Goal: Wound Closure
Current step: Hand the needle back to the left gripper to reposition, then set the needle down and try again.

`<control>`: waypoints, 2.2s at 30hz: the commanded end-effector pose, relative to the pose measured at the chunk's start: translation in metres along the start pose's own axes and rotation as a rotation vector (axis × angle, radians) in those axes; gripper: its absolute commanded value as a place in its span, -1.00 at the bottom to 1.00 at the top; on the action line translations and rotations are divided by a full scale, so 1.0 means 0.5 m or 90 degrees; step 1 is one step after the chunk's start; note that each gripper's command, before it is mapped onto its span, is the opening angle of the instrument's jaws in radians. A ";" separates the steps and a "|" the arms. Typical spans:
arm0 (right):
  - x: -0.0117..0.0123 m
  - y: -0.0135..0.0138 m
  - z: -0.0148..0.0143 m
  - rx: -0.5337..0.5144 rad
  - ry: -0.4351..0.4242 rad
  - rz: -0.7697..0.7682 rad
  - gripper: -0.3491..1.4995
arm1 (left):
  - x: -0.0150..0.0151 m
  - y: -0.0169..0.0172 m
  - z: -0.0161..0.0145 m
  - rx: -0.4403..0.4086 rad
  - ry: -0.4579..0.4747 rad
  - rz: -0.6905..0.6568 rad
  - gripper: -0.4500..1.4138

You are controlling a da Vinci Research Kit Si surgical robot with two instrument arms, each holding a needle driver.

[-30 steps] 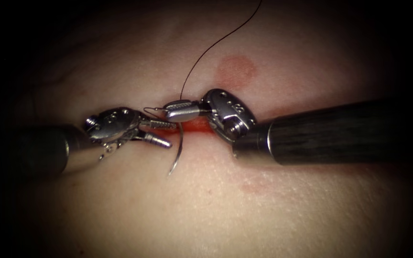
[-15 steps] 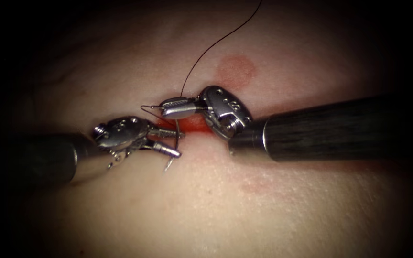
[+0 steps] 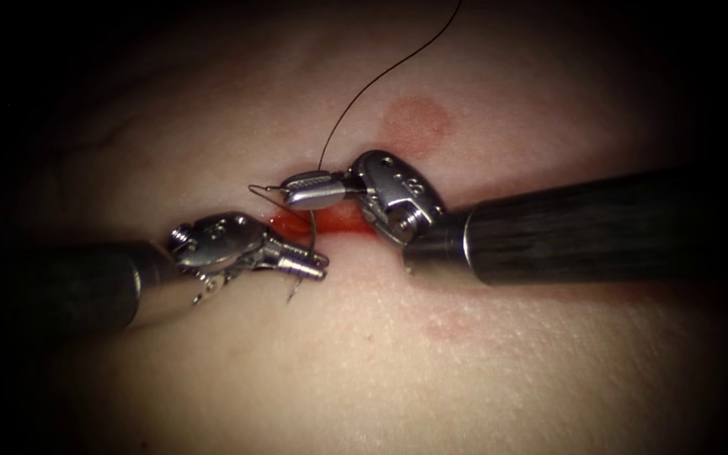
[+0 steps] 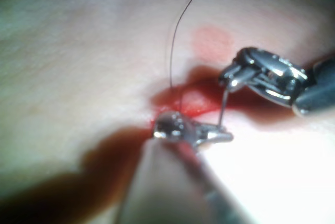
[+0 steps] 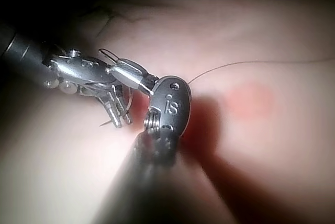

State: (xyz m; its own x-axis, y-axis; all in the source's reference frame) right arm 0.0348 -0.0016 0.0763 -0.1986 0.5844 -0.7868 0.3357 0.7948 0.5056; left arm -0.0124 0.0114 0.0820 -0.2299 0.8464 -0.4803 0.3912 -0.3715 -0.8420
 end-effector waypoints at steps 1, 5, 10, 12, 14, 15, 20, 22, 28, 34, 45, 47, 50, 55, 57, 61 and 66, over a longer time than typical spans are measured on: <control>-0.0015 0.0001 0.0008 0.004 0.001 0.002 -1.00 | -0.0006 -0.0014 0.0009 0.000 0.001 0.000 -0.89; -0.0014 -0.0002 0.0008 0.004 0.018 0.002 -1.00 | 0.0000 -0.0014 0.0008 0.000 -0.008 -0.058 -0.89; -0.0015 0.0001 0.0006 -0.037 0.019 0.037 -0.15 | 0.0004 -0.0009 0.0005 0.003 -0.006 -0.106 -0.89; -0.0016 0.0005 0.0006 -0.058 0.017 0.060 0.62 | 0.0003 -0.0006 0.0004 0.003 -0.006 -0.106 -0.89; -0.0017 0.0013 0.0004 -0.104 0.017 0.103 0.91 | 0.0002 0.0001 0.0005 0.003 -0.006 -0.106 -0.89; -0.0018 0.0015 0.0003 -0.123 0.016 0.103 0.96 | 0.0002 0.0003 0.0006 0.003 -0.006 -0.107 -0.89; -0.0022 0.0029 -0.0008 -0.175 0.014 0.101 0.98 | 0.0002 0.0009 0.0010 0.003 0.001 -0.108 -0.89; -0.0020 0.0035 -0.0016 -0.192 0.012 0.081 0.98 | 0.0002 0.0010 0.0011 0.004 0.003 -0.116 -0.89; 0.0003 0.0025 -0.0043 -0.210 0.009 0.058 0.96 | 0.0004 0.0014 0.0008 0.004 0.001 -0.131 -0.89; 0.0024 0.0001 -0.0050 -0.219 -0.103 0.050 0.91 | 0.0003 0.0032 0.0015 0.001 -0.010 -0.175 -0.89; 0.0038 -0.0064 0.0002 -0.225 -0.334 0.080 0.80 | 0.0011 0.0077 0.0056 0.089 -0.157 -0.139 -0.62; 0.0042 -0.0063 0.0005 -0.226 -0.333 0.081 0.80 | 0.0010 0.0084 0.0057 0.097 -0.155 -0.101 -0.35; 0.0043 -0.0059 0.0002 -0.228 -0.333 0.083 0.80 | 0.0005 0.0099 0.0054 0.105 -0.156 -0.043 -0.04; 0.0037 -0.0047 -0.0007 -0.240 -0.334 0.082 0.80 | -0.0008 0.0134 0.0029 0.114 -0.159 -0.004 0.18; 0.0034 -0.0042 -0.0009 -0.244 -0.335 0.083 0.80 | -0.0015 0.0155 0.0011 0.109 -0.166 0.014 0.20; 0.0032 -0.0038 -0.0012 -0.261 -0.336 0.084 0.82 | -0.0027 0.0191 -0.0021 0.094 -0.140 0.021 0.20; 0.0032 -0.0041 -0.0010 -0.268 -0.346 0.085 0.84 | -0.0049 0.0228 -0.0046 0.094 -0.104 0.025 0.19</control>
State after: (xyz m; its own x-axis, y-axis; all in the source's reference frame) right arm 0.0328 -0.0018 0.0737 0.3481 0.6033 -0.7175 -0.0848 0.7825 0.6168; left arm -0.0045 0.0061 0.0734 -0.3572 0.7640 -0.5374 0.2657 -0.4684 -0.8426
